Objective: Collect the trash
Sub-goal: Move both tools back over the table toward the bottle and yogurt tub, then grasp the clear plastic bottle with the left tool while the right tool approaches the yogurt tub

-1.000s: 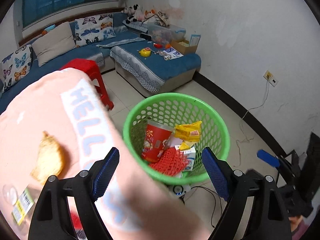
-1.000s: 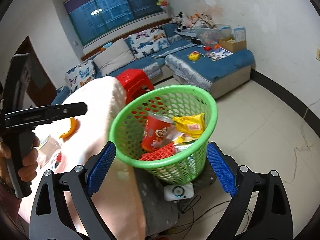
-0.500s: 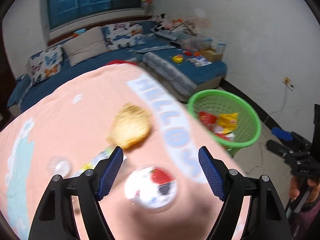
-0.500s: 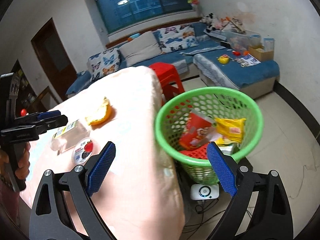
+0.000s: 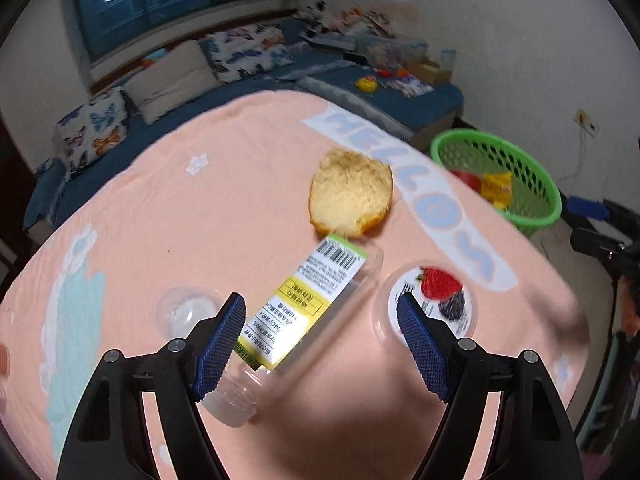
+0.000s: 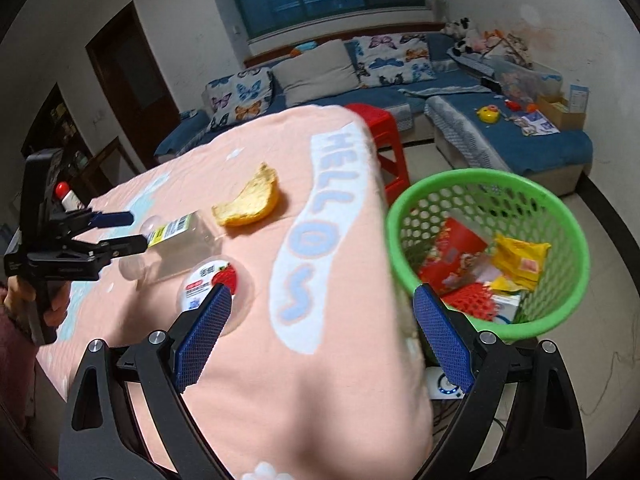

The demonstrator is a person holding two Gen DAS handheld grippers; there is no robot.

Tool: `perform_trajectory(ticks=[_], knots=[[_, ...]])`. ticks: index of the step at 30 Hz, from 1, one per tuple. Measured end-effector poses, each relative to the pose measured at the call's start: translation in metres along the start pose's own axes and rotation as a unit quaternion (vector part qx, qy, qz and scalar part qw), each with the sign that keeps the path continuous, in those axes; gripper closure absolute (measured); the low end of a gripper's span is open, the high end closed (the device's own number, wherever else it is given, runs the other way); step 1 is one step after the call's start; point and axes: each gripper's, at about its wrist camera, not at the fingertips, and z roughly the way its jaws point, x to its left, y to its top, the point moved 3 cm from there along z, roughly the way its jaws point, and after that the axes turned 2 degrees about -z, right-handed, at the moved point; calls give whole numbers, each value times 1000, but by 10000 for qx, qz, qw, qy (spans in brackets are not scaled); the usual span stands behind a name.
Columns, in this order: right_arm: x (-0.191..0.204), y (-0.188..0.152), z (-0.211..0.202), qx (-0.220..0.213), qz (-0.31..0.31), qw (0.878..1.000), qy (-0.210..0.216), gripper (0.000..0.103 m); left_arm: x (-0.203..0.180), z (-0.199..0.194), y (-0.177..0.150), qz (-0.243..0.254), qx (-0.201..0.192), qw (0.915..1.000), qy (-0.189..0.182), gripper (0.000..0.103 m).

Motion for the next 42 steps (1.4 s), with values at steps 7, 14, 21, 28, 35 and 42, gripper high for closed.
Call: perform_trajectory(ticks=[7, 14, 21, 28, 35, 42], knots=[[21, -4, 12, 194, -197, 9996, 35, 11, 7, 21, -4, 488, 276, 9984, -64, 27], [34, -5, 29, 417, -311, 9986, 95, 11, 12, 42, -4, 716, 489, 9962, -62, 27], [45, -8, 39, 546, -432, 9974, 157, 11, 7, 55, -1, 905, 534, 9944, -139, 33], [54, -10, 43, 614, -533, 9964, 222, 11, 1, 59, -3, 1019, 428, 9938, -105, 44], [67, -16, 50, 689, -695, 9947, 302, 11, 4, 45, -5, 791, 276, 9965, -71, 55], [87, -18, 65, 784, -964, 9915, 389, 11, 15, 24, -12, 377, 153, 9992, -22, 57]])
